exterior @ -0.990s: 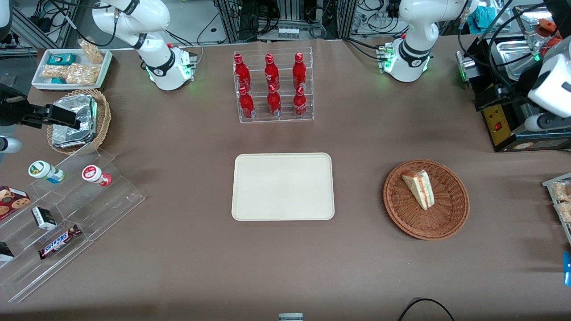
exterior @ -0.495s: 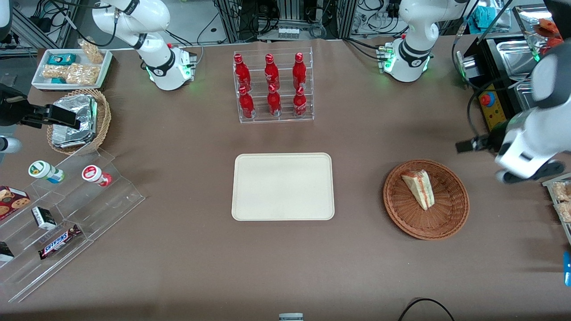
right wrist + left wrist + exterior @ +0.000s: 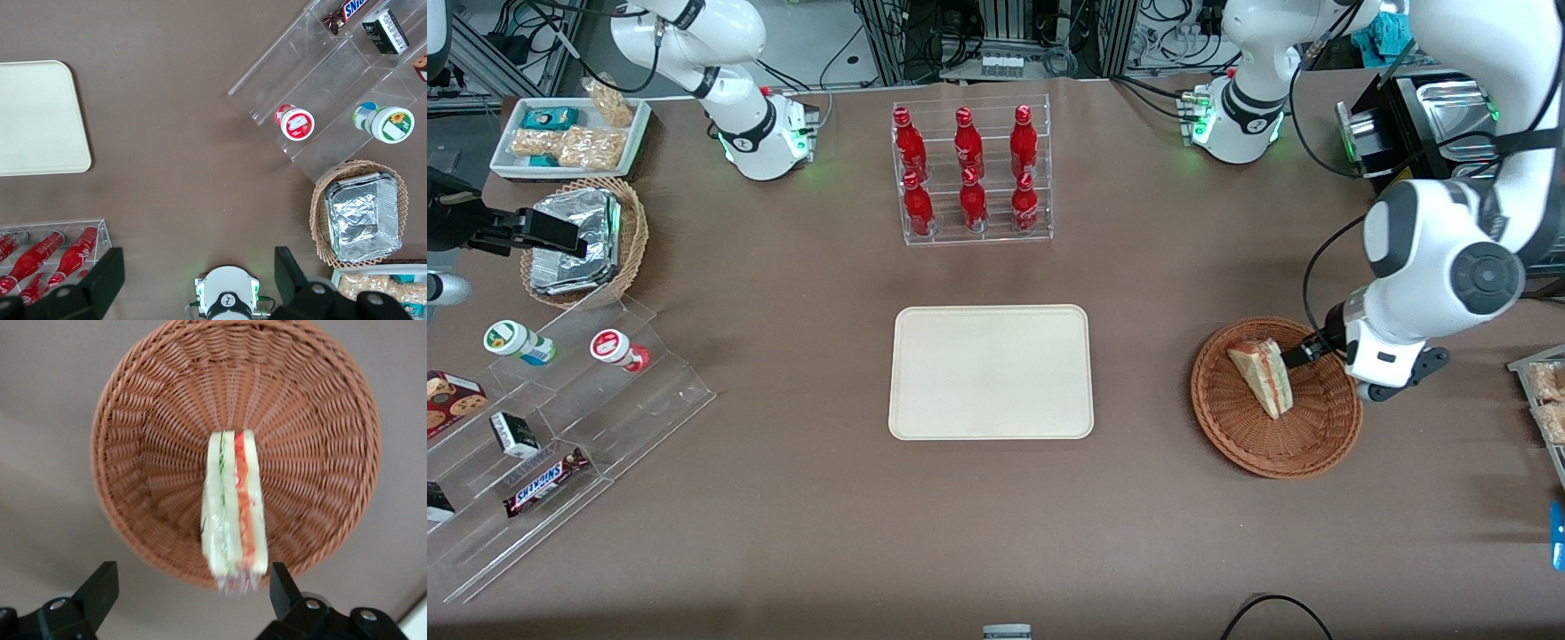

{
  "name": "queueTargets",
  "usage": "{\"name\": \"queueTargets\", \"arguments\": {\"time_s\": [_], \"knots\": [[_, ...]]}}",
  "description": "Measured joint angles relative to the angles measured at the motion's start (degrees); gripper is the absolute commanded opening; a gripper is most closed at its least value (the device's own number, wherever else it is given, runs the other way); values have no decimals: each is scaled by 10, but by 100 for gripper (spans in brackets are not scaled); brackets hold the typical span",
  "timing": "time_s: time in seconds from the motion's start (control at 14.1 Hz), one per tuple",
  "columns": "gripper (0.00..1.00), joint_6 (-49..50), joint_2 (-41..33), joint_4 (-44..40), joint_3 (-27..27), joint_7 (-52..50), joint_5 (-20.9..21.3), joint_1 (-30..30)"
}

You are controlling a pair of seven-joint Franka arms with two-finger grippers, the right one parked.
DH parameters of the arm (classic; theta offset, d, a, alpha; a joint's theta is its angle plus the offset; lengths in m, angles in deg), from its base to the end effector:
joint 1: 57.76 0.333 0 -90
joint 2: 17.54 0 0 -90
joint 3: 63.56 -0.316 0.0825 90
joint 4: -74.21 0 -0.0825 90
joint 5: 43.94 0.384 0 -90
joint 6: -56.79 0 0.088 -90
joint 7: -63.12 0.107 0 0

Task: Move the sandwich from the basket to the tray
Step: 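Move the left gripper down over the wrapped sandwich in the basket, then close the left gripper on the wrapped sandwich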

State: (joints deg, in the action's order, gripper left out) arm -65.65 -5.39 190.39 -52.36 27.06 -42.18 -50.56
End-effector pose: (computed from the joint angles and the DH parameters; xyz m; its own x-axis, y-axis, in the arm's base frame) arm 0.5750 -0.0362 0.3379 0.8512 0.5172 -0.0892 0.5154 -0.8558 -0.0443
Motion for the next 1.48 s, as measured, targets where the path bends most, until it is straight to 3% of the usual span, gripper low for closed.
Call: {"name": "queueTargets", "arguments": {"time_s": [0.71, 0.78, 0.85, 1.06, 1.48], "knots": [[100, -88, 64, 32, 7, -25, 0, -8], [92, -92, 73, 32, 8, -25, 0, -10], [68, -96, 81, 32, 8, -25, 0, -11], [14, -98, 95, 35, 8, -25, 0, -11], [9, -58, 94, 7, 8, -24, 0, -10]]}}
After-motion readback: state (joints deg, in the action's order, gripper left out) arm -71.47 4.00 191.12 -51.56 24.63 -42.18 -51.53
